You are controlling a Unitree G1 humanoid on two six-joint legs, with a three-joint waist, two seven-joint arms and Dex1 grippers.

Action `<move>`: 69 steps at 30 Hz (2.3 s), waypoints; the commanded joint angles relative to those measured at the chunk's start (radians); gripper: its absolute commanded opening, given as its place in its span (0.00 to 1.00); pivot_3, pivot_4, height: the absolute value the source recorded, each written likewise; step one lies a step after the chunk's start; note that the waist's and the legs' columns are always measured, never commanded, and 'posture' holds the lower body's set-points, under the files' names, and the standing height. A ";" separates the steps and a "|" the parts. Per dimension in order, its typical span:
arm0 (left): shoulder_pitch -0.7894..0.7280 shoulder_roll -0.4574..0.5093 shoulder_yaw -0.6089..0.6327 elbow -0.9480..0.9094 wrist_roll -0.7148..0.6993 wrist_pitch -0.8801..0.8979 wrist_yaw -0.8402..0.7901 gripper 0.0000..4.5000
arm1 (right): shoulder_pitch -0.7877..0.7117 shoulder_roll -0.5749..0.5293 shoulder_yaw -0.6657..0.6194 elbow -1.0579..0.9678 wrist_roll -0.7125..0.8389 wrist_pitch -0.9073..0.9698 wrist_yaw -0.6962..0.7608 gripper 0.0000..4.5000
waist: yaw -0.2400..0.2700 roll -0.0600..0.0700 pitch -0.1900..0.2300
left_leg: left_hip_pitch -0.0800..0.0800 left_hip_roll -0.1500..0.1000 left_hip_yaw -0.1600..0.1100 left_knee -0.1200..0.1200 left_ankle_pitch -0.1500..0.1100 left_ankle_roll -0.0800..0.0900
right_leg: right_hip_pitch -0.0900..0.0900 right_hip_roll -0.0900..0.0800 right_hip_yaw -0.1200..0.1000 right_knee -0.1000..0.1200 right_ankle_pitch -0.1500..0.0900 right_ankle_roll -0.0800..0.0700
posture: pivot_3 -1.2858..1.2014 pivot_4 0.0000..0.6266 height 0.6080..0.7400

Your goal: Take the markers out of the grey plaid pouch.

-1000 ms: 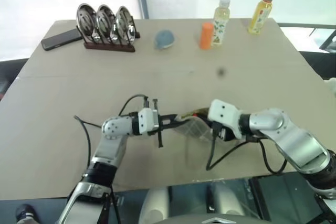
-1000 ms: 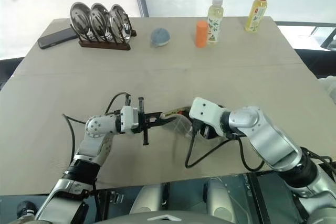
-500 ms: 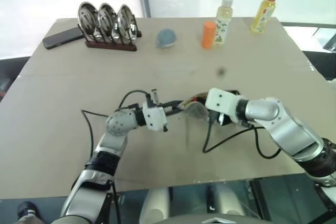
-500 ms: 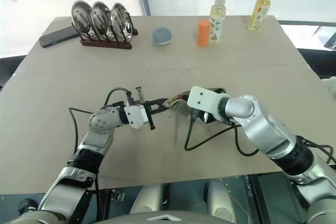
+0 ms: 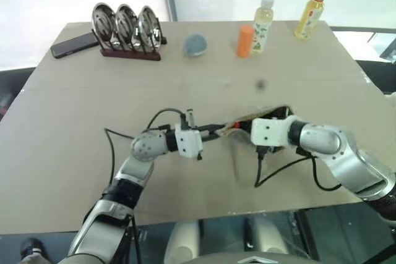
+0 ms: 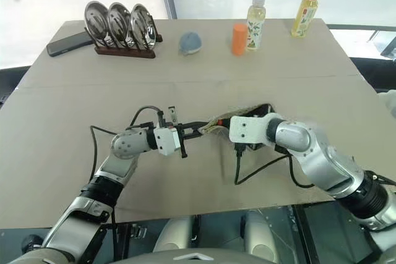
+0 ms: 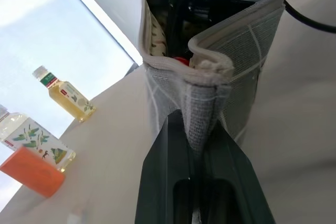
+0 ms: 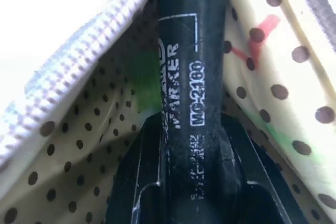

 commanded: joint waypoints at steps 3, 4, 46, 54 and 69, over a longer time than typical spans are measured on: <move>0.025 0.008 0.071 -0.067 -0.071 0.241 0.055 0.00 | -0.006 0.002 0.013 0.004 -0.201 -0.083 0.012 0.11 | 0.000 0.000 0.000 | 0.000 0.000 0.000 -0.001 0.000 0.000 | 0.000 0.000 0.000 0.000 0.000 0.000 | 0.52 0.24 1.00; 0.026 0.002 0.078 -0.092 -0.101 0.309 0.056 0.00 | -0.006 0.008 0.015 0.009 -0.213 -0.095 0.022 0.11 | 0.000 0.000 0.000 | 0.000 0.000 0.000 -0.001 0.000 0.000 | 0.000 0.000 0.000 0.000 0.000 0.000 | 0.52 0.24 1.00; 0.119 0.041 0.212 -0.044 -0.126 0.268 -0.002 0.00 | 0.120 0.156 -0.616 0.347 0.345 0.557 -0.134 0.22 | -0.006 -0.001 0.000 | 0.001 0.000 -0.001 -0.001 0.000 0.000 | 0.001 0.001 0.001 0.001 0.000 -0.001 | 0.52 0.24 1.00; 0.138 0.035 0.229 -0.067 -0.160 0.284 -0.017 0.00 | 0.095 0.175 -0.555 0.463 0.350 0.525 -0.134 0.99 | -0.017 -0.002 -0.002 | 0.001 0.000 0.000 -0.001 0.000 0.000 | 0.001 0.001 0.001 0.000 0.001 0.001 | 0.52 0.24 1.00; 0.167 0.038 0.272 -0.193 -0.480 0.534 -0.222 0.00 | 0.136 0.228 -0.824 -0.219 0.766 0.690 -0.029 0.99 | -0.026 -0.002 -0.001 | 0.001 0.001 -0.001 -0.003 0.000 0.000 | 0.001 0.001 0.001 0.000 0.002 0.004 | 0.52 0.24 1.00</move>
